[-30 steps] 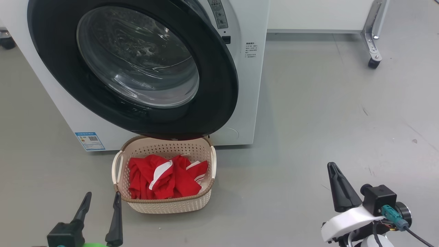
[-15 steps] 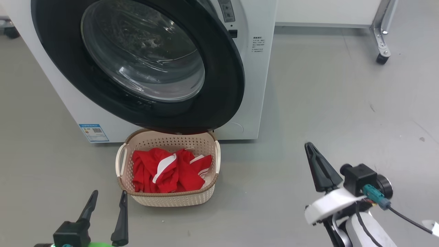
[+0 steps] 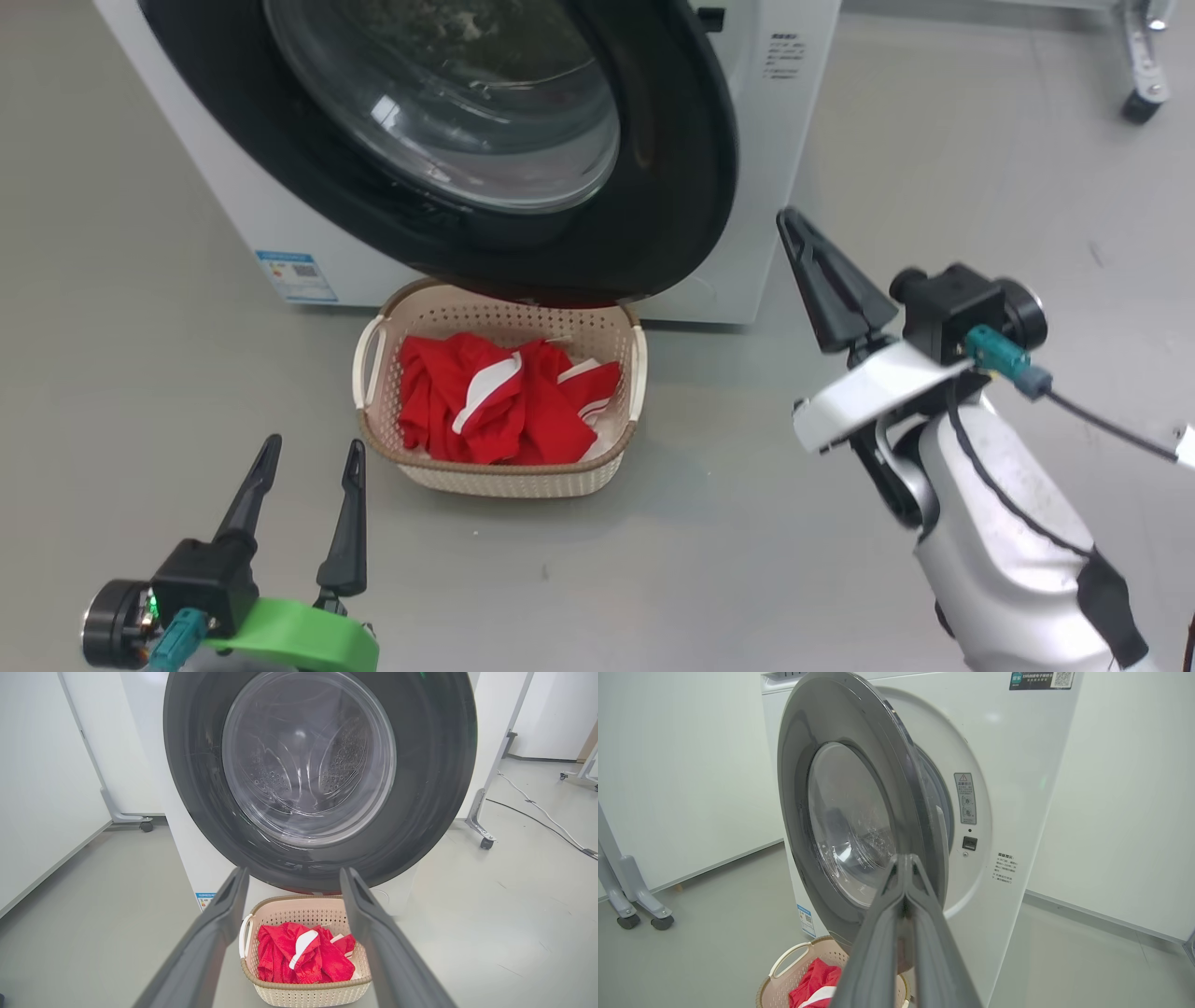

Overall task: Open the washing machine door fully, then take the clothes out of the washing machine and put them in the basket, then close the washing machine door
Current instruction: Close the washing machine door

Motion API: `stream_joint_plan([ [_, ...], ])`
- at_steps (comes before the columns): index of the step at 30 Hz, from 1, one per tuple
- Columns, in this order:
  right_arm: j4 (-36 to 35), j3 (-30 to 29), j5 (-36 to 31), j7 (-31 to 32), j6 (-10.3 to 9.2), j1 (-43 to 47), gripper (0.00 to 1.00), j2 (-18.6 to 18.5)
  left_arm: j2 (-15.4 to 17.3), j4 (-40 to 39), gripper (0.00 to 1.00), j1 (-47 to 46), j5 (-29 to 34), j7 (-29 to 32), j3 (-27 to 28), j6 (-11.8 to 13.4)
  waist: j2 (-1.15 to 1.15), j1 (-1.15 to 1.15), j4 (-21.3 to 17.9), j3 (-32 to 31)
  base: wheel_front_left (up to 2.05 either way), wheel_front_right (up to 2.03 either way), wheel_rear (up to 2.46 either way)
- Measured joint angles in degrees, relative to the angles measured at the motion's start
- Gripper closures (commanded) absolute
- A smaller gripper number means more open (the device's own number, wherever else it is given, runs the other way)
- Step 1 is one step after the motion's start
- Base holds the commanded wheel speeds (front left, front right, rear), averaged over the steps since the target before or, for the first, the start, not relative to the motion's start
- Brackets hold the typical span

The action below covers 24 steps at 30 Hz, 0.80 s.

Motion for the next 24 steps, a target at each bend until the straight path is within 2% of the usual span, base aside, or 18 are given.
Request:
stream_joint_plan([
  [16, 6.67, -1.15, 1.01, 2.92, 0.52, -15.45, 1.0, -2.02, -1.3, 1.68, 0.0, -5.75, 0.1, -2.08, -1.54, -0.99, 0.0, 0.0, 8.72, 6.26, 0.0, 0.0, 0.0],
  [24, 11.2, -1.07, 1.62, 3.14, 0.55, -20.26, 1.0, -2.64, -1.51, 3.19, 0.0, -7.03, -0.21, -3.28, -1.43, -1.03, 0.0, 0.0, 11.28, 8.12, 0.0, 0.0, 0.0],
])
